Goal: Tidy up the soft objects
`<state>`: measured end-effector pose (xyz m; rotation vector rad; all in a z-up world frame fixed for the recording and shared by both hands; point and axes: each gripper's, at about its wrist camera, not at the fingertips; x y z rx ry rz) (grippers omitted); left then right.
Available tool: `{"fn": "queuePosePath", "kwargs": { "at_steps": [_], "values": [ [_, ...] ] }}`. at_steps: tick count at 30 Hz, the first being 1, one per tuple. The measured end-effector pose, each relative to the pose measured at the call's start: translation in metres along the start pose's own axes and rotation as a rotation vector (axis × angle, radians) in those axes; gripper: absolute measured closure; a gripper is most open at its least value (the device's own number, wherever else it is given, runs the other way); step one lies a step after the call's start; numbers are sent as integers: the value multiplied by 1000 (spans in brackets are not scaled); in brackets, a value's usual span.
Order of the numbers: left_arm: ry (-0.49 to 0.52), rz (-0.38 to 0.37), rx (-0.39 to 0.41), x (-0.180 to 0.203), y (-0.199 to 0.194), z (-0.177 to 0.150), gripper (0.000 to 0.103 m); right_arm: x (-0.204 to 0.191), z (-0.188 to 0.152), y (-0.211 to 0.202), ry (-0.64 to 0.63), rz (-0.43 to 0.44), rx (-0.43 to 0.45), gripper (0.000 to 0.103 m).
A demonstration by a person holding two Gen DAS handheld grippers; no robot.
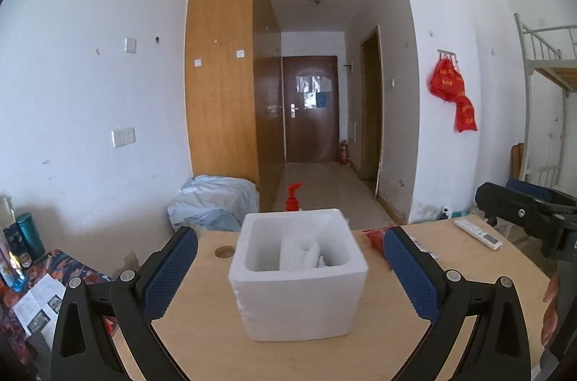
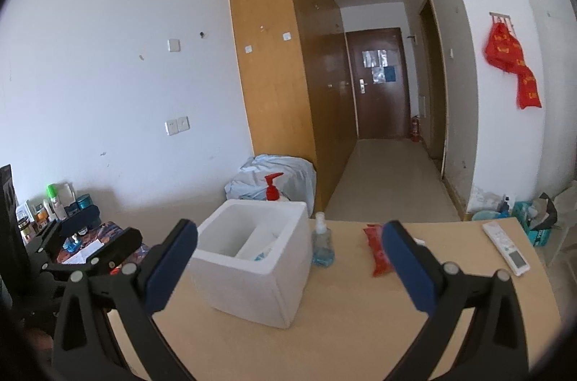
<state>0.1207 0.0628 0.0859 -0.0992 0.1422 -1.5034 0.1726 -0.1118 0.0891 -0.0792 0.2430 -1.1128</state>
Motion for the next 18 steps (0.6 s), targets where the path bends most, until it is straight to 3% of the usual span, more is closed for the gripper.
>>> {"fn": "queuePosePath", "kwargs": {
  "at_steps": [18],
  "values": [
    [-6, -82, 38, 25, -30, -2, 0, 13, -15, -48, 16, -42, 45, 0]
  ]
}}
Point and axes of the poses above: each gripper's, at about its wrist camera, not at the fingertips, and y roughly the way its jaws point, x to its right, z to its top, and after that the axes turned 5 degrees about x, right-handed
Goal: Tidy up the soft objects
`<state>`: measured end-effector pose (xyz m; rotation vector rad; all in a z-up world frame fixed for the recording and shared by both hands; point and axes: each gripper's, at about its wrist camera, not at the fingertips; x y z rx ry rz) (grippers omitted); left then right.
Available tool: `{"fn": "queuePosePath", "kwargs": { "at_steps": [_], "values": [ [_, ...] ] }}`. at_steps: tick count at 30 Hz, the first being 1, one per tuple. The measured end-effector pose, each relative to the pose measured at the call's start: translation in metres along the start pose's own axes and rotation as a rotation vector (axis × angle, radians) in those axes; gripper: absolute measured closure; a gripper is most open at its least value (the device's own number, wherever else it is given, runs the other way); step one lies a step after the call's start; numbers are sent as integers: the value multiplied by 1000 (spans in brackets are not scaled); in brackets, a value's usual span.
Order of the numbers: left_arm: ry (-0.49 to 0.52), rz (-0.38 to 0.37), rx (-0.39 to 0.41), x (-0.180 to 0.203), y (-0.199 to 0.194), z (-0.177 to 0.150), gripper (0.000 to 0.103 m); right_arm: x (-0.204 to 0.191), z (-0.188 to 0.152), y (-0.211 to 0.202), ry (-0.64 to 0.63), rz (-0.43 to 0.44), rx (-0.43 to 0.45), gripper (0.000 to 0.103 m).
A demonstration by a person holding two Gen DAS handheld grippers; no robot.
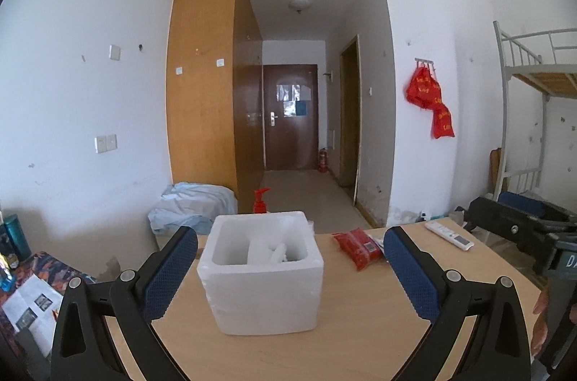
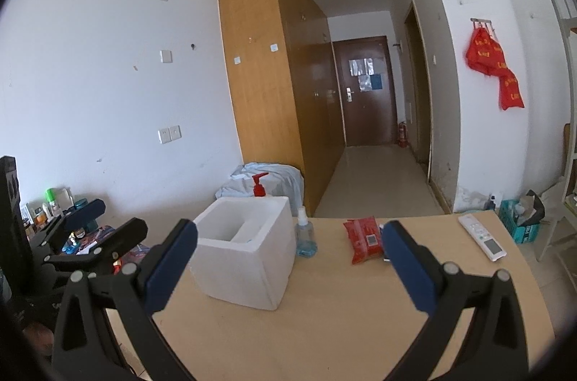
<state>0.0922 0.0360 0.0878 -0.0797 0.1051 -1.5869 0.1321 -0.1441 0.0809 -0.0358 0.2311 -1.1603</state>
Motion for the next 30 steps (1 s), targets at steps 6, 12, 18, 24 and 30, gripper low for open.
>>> {"fn": "queuePosePath", "kwargs": {
  "at_steps": [6, 12, 18, 24, 30],
  "values": [
    [-6, -20, 31, 2, -9, -9, 0, 1, -10, -6, -6, -2, 13, 0],
    [-20, -15, 53, 4, -20, -28, 0, 1, -23, -16, -3, 6, 39, 0],
    [-57, -7, 72, -2, -30, -49, 0, 0, -44, -26, -26, -5, 56, 0],
    [-60, -25, 63, -2, -37, -67, 0, 4, -64, -38, 10, -5, 57, 0],
    [-30, -32, 69, 6, -46, -89, 0, -5, -79, -50, -19, -54, 70, 0]
  ]
}}
Point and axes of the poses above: each gripper's, at about its wrist camera, not at the fingertips, and y roughly the way its jaws point, x to its right, z to its top, and after that the axes turned 5 degrees about x, right-handed
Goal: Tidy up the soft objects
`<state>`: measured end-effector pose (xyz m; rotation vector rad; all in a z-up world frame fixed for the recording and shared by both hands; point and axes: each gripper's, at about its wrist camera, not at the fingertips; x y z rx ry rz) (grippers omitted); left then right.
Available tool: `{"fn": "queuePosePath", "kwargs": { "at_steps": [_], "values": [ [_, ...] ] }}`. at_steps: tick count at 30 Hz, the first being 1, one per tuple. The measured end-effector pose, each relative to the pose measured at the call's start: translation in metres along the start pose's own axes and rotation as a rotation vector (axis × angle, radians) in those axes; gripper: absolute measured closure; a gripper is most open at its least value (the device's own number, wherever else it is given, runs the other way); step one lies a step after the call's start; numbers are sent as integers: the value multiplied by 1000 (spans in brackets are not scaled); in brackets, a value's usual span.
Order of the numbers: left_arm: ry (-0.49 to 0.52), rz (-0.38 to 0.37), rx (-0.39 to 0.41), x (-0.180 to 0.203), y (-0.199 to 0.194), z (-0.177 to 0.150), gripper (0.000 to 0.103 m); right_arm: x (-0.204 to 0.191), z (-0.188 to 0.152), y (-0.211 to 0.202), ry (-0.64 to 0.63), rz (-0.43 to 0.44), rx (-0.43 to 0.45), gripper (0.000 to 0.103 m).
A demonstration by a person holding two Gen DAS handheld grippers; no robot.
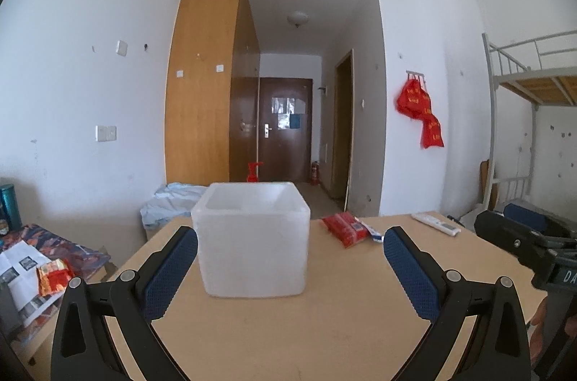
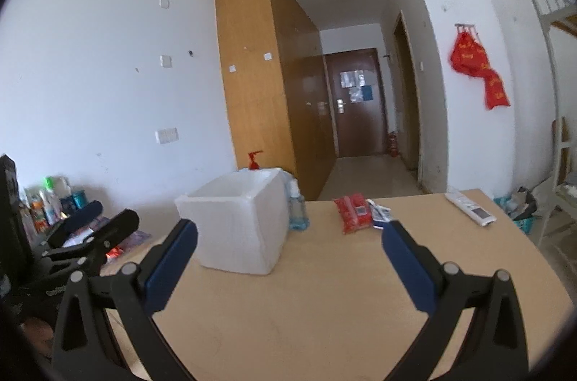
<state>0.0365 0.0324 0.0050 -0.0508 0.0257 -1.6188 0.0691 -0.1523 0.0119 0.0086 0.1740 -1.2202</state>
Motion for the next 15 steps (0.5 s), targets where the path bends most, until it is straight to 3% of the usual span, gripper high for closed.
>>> {"fn": "queuePosePath", "kwargs": {
  "at_steps": [8, 15],
  "values": [
    [-2, 13, -14, 0, -16, -29, 0, -11, -32, -10, -11, -29, -27, 0],
    [-2, 18, -17, 1, -31, -32, 0, -11, -40, -23, 5, -38, -30, 0]
  ]
}}
Point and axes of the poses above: each gripper's, at about its wrist camera, not at the fingertips, and y roughly the way its jaws point, x to its right, z to its top, and after that the axes turned 5 degrees about x, right-handed
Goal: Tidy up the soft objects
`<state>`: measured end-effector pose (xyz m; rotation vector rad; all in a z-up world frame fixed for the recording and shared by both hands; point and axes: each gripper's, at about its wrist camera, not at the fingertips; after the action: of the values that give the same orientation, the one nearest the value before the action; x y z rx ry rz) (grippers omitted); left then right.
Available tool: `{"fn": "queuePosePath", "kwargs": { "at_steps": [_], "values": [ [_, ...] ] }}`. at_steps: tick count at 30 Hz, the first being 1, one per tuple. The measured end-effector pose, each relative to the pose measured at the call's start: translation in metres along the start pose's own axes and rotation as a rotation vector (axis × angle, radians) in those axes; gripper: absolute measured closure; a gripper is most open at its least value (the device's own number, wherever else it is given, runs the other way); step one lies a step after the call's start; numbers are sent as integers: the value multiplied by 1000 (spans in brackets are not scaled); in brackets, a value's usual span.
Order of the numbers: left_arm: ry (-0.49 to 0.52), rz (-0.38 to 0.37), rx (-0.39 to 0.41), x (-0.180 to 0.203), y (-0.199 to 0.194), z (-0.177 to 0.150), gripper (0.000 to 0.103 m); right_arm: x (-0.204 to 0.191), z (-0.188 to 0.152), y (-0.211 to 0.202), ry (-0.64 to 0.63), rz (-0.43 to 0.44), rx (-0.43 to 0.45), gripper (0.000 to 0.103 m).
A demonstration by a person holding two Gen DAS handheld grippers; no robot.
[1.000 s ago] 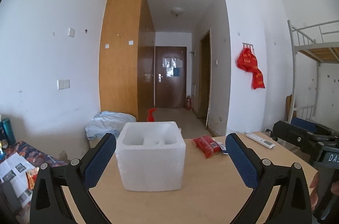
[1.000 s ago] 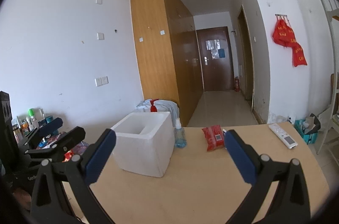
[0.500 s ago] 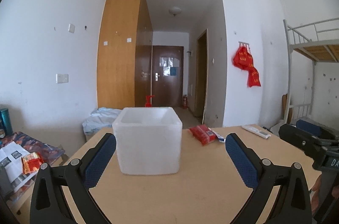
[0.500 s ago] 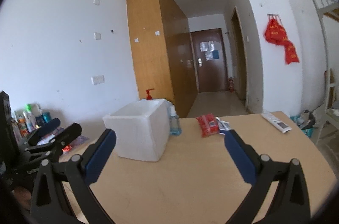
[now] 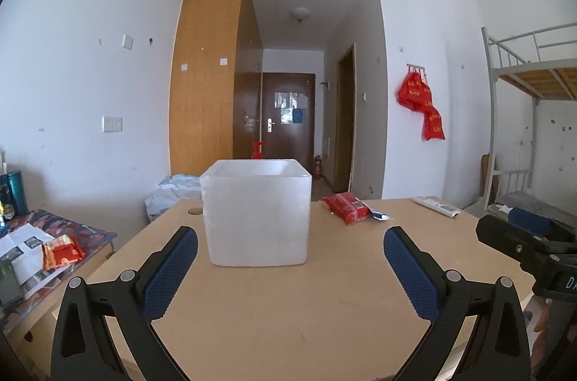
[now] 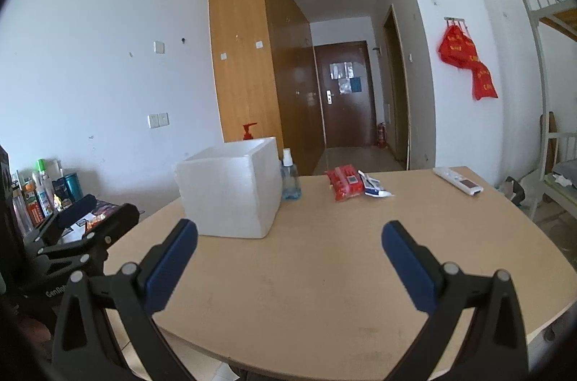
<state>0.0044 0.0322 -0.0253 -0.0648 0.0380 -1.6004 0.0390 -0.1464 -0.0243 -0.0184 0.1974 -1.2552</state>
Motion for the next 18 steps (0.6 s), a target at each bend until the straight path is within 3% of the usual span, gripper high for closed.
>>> {"fn": "queuePosePath", "kwargs": {
  "at_steps": [18],
  "values": [
    [20, -5, -52, 10, -23, 1, 0, -5, 1, -31, 25, -38, -14, 0]
  ]
}}
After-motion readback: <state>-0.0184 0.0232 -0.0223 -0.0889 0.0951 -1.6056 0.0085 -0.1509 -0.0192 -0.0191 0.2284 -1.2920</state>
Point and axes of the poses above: each gripper's, at about its wrist camera, not at the fingertips, and y roughly the way its jaws point, x to its right, z to its top, and after that the axes turned 5 degrees about x, right-handed
